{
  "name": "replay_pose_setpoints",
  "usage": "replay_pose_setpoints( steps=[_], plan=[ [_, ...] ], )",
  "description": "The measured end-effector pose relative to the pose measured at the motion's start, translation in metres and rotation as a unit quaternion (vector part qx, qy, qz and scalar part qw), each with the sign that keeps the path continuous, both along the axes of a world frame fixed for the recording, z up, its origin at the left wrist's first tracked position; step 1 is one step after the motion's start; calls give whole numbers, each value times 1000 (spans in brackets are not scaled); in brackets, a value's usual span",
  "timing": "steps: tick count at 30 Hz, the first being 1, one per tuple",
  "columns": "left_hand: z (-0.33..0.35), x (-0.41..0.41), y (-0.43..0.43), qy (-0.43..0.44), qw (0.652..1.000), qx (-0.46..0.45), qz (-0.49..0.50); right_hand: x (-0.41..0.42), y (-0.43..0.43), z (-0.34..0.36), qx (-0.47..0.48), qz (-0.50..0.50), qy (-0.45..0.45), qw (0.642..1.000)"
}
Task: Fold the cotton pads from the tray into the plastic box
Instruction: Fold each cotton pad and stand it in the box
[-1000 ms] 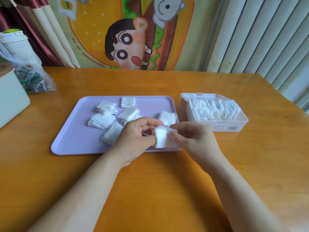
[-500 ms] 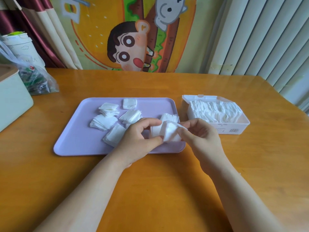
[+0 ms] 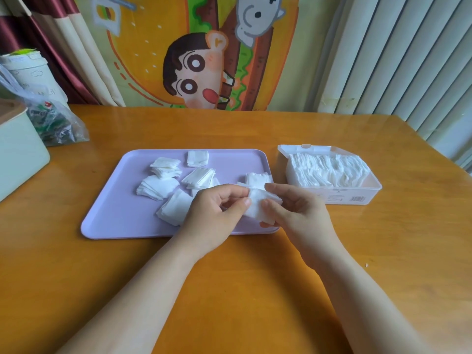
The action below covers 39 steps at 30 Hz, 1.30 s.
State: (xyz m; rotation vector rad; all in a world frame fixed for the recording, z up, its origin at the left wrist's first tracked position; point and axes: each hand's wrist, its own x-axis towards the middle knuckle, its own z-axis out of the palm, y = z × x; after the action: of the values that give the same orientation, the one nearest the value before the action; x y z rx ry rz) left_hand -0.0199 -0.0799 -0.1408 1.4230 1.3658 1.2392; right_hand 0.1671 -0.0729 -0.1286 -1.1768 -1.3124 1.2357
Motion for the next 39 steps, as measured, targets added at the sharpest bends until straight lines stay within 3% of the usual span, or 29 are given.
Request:
replay_pose_setpoints(
  steps=[3,6,9,13,21,29,35,39],
  plan=[
    [-1,-5,4,19,999,23,27,1,2,-2,-2,-35,-25,999],
    [-5,-13,13,145,985,33,89,4,4,-5,33,-100,-107,989],
    [-8,-12,20,197,979,0,54,2,4,-7,39,-103,-139,984],
    [-9,-10,21,184,982,-25,27,1,5,-9,39,-82,-164,982],
    [-3,-12,13,165,986,0,31,12,4,-1,12,-13,-118,993],
    [2,-15,8,89,995,-12,34,7,-1,1,22,39,-126,991],
    [6,-17,6,-10,1000,2,26,7,-1,1,-14,45,-10,999],
    [4,-15,4,-14,1000,-11,-7,2,-1,1,-19,31,-17,999]
  ],
)
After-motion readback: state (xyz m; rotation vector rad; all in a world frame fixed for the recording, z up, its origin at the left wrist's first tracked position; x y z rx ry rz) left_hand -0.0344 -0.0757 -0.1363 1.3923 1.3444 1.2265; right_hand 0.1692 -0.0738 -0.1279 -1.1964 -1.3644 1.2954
